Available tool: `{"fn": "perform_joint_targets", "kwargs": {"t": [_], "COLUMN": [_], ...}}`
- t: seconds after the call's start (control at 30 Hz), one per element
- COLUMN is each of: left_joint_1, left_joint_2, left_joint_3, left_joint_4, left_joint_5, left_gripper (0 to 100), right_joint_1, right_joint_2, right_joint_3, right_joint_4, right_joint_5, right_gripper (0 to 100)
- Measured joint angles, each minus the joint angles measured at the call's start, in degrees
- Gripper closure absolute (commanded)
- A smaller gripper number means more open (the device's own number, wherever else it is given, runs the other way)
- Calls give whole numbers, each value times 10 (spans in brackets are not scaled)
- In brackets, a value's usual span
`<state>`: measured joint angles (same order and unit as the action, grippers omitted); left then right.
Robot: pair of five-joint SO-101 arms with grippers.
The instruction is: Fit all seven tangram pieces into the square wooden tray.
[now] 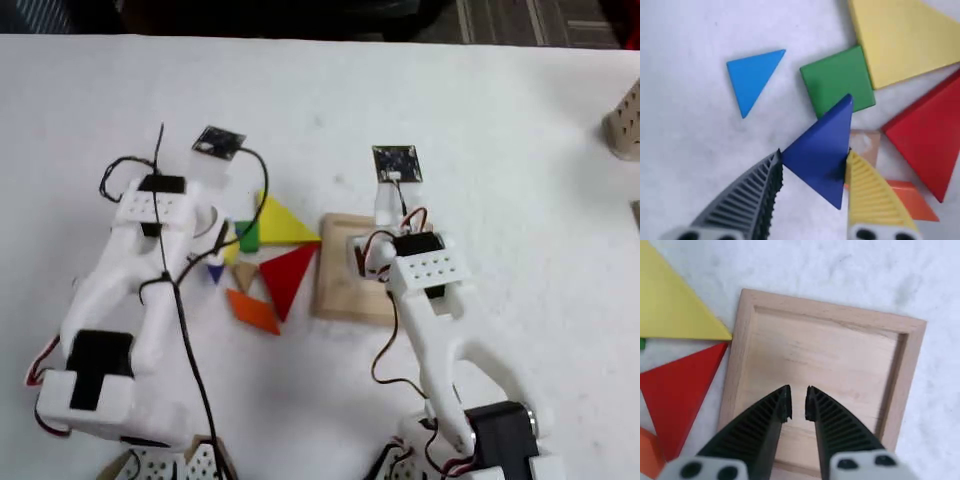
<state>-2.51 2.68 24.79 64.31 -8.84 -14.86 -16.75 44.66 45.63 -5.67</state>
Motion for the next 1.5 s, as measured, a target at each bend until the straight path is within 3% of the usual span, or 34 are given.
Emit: {"fn": "perform_joint_targets", "kwargs": {"t": [0.23, 0.43, 0.57, 0.8, 1.17, 1.5], "left_joint_1": [64, 169, 248, 315, 309, 142], "left_joint_2": [-40, -40, -40, -40, -40, -95], "left_joint_3": [0, 0, 0, 0, 0, 34], "left_joint_4": [6, -26, -73, -120, -123, -61], "left_joint_5": [60, 97, 120, 146, 166, 164], "left_gripper": [871, 871, 868, 698, 725, 724], "right_joint_1": [82, 160, 171, 197, 199, 181], "right_joint_2": [-8, -8, -8, -4, 0, 0], "right_joint_3": [0, 0, 7, 9, 9, 23], "right_joint_4": [25, 38, 38, 38, 38, 40], "right_joint_5": [0, 0, 0, 0, 0, 0], "right_gripper": [947, 947, 947, 947, 947, 982]}}
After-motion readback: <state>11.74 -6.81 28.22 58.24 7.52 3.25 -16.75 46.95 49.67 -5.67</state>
